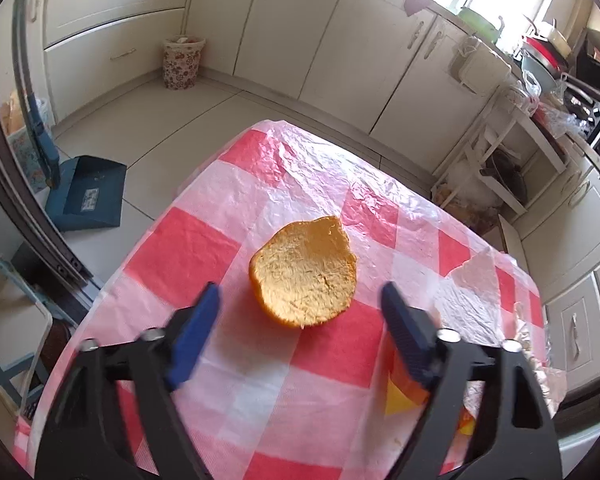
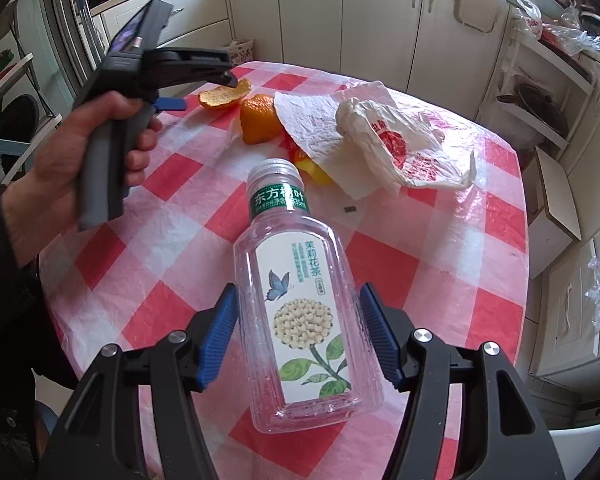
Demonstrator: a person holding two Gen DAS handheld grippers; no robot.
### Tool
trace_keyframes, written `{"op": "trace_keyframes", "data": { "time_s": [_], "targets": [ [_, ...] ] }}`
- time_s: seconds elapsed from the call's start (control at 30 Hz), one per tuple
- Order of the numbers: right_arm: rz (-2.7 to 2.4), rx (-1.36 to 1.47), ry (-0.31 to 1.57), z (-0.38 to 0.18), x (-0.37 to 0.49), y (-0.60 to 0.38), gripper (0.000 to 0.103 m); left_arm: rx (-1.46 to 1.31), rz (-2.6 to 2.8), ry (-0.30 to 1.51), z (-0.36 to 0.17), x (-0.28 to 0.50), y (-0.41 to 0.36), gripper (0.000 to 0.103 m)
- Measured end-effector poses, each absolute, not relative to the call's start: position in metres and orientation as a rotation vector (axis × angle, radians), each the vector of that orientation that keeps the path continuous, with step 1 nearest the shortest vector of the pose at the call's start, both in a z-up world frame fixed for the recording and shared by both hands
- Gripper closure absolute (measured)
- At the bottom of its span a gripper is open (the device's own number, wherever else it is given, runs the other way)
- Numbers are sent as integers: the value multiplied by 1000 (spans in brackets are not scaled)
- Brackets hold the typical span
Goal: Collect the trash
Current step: 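Close the right tool on the clear bottle while the left tool grasps the small orange peel, then carry the bottle and small peel to the bucket and open both tools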
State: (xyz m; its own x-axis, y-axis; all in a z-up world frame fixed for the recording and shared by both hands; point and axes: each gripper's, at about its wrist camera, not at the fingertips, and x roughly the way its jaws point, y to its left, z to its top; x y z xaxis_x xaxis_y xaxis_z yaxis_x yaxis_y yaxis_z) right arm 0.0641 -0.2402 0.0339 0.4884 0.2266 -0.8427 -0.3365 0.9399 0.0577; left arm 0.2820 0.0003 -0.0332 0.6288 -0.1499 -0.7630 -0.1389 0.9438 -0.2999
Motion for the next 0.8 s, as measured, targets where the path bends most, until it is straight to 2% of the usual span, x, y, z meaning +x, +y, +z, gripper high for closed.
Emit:
{"op": "trace_keyframes", "data": {
  "time_s": [0.03,0.07,0.17,0.37,0.47,0.6,0.63,0.67,0.8],
  "targets": [
    [348,-121,1010,33,64,-241,43,-346,-19,903,-36,285,-1,56],
    [349,-125,1015,31,63,-241,43,-342,-35,913,-41,289,-2,75],
    [345,-154,1035,24,62,-238,43,-333,-57,909,-45,289,-1,93],
    [356,-163,1045,20,56,-233,42,-352,-113,880,-38,268,4,97],
    [342,-151,1016,25,55,-234,34,-363,-149,876,-31,249,5,97],
    [323,-117,975,31,62,-232,31,-344,-192,866,-16,215,2,97],
    [319,-113,974,31,66,-230,34,-343,-204,865,-13,207,1,97],
    [323,-106,981,29,70,-228,46,-342,-215,865,-9,198,1,97],
    [329,-94,1017,27,75,-224,48,-319,-250,851,5,157,0,97]
  ]
}}
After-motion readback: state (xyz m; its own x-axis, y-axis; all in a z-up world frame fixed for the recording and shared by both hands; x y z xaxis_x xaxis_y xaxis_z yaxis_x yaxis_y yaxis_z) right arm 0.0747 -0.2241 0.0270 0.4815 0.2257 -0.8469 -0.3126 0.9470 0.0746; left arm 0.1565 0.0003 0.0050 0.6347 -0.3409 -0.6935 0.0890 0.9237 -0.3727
